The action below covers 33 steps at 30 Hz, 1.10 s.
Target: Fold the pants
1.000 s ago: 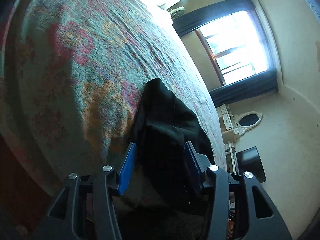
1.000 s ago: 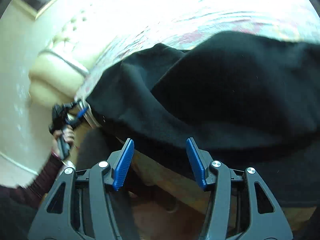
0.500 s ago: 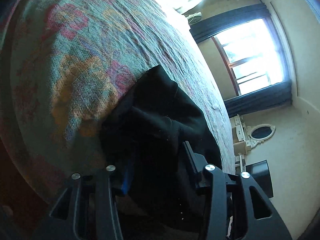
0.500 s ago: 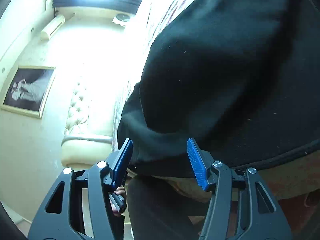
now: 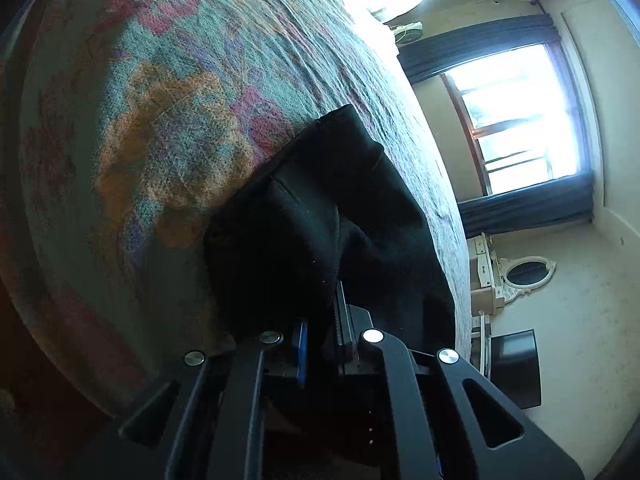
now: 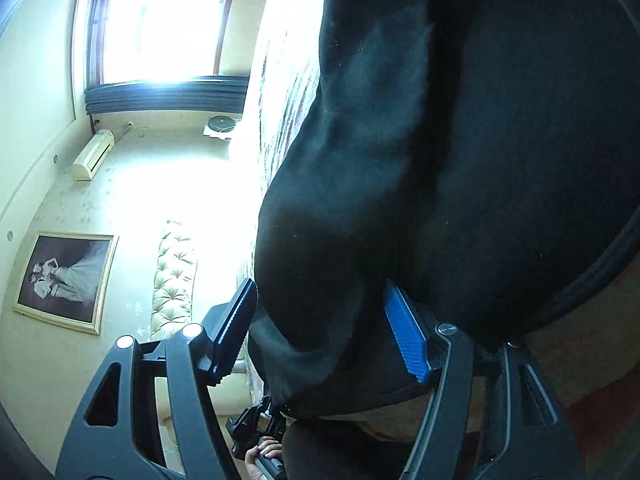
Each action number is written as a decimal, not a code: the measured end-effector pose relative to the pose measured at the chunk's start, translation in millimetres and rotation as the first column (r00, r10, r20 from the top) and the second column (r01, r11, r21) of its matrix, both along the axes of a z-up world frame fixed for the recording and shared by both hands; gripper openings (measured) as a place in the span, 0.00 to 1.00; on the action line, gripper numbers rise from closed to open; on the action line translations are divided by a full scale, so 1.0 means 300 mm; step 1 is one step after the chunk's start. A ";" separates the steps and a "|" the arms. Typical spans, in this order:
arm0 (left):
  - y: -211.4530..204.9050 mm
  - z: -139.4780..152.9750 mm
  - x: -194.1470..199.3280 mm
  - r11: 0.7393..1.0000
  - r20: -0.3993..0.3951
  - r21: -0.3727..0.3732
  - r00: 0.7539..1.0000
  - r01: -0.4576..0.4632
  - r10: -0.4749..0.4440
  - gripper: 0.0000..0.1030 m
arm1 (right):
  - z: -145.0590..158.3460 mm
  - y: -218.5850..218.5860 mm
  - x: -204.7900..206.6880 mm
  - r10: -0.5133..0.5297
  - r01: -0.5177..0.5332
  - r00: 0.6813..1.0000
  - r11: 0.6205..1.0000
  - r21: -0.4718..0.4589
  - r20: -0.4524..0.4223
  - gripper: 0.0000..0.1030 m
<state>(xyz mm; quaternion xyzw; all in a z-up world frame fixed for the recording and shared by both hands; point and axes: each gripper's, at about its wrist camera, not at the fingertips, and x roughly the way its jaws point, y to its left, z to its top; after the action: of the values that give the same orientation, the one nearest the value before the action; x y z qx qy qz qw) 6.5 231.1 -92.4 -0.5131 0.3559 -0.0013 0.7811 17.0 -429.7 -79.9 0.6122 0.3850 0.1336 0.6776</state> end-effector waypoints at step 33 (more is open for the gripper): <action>-0.036 0.019 -0.042 0.998 0.001 -0.011 0.998 0.061 -0.061 0.09 | 0.024 -0.062 -0.127 0.052 -0.040 0.992 0.994 -0.104 0.113 0.06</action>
<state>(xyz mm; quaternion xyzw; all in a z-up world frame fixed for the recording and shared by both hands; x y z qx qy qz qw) -6.2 220.2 -86.8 -0.5062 0.3710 -0.0274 0.7780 -21.2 -448.3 -72.7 0.5590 0.3654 0.1646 0.7259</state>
